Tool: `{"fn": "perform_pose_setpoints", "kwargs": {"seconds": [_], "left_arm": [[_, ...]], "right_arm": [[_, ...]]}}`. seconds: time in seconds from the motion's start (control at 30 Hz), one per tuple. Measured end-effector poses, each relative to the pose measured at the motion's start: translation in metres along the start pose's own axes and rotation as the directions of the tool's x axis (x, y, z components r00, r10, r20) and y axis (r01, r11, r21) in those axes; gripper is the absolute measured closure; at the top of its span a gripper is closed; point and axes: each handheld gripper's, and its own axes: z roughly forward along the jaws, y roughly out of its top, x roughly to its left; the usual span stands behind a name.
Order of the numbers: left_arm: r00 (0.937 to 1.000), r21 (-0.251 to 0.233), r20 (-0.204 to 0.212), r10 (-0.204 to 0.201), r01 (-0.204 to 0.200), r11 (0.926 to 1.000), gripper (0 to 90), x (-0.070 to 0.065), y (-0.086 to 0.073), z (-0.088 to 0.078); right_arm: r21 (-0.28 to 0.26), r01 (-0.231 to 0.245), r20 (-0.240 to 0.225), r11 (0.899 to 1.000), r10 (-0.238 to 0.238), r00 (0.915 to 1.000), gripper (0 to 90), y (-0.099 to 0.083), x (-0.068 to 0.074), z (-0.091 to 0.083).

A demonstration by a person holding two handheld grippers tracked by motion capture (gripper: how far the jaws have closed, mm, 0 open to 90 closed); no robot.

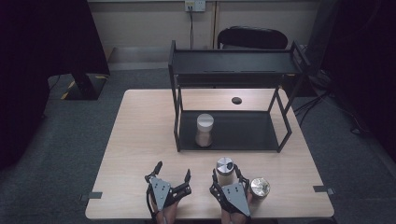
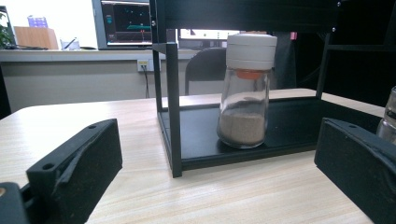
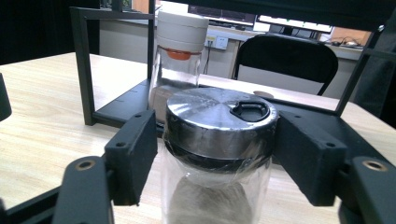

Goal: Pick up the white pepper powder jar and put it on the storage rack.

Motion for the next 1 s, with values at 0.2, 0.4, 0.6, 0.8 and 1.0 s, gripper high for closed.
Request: {"fn": "perform_pose_setpoints", "kwargs": {"seconds": [0.2, 0.4, 0.6, 0.8, 1.0], "left_arm": [[1.0, 0.0, 0.0, 0.0, 0.0, 1.0, 0.3, 0.0, 0.0, 0.0], [1.0, 0.0, 0.0, 0.0, 0.0, 1.0, 0.3, -0.0001, 0.0, 0.0], [1.0, 0.0, -0.001, 0.0, 0.0, 1.0, 0.3, -0.0002, 0.0, -0.0002], [1.0, 0.0, 0.0, 0.0, 0.0, 1.0, 0.3, -0.0001, 0.0, -0.0002], [1.0, 0.0, -0.001, 0.0, 0.0, 1.0, 0.3, -0.0002, 0.0, -0.0003]], "right_arm": [[-0.002, -0.006, 0.002, 1.0, 0.006, 1.0, 33.1, 0.0002, 0.0001, 0.0003], [-0.007, -0.009, -0.005, 1.0, 0.009, 1.0, 34.0, 0.0005, -0.0005, 0.0006], [0.001, -0.022, -0.014, 1.0, 0.022, 0.9997, 33.3, 0.0021, -0.0032, 0.0031], [0.008, -0.045, -0.016, 0.999, 0.046, 0.9988, 32.8, 0.0035, -0.0056, 0.0069], [0.021, -0.053, -0.017, 0.998, 0.054, 0.9984, 33.1, 0.0073, -0.0065, 0.0093]]}}
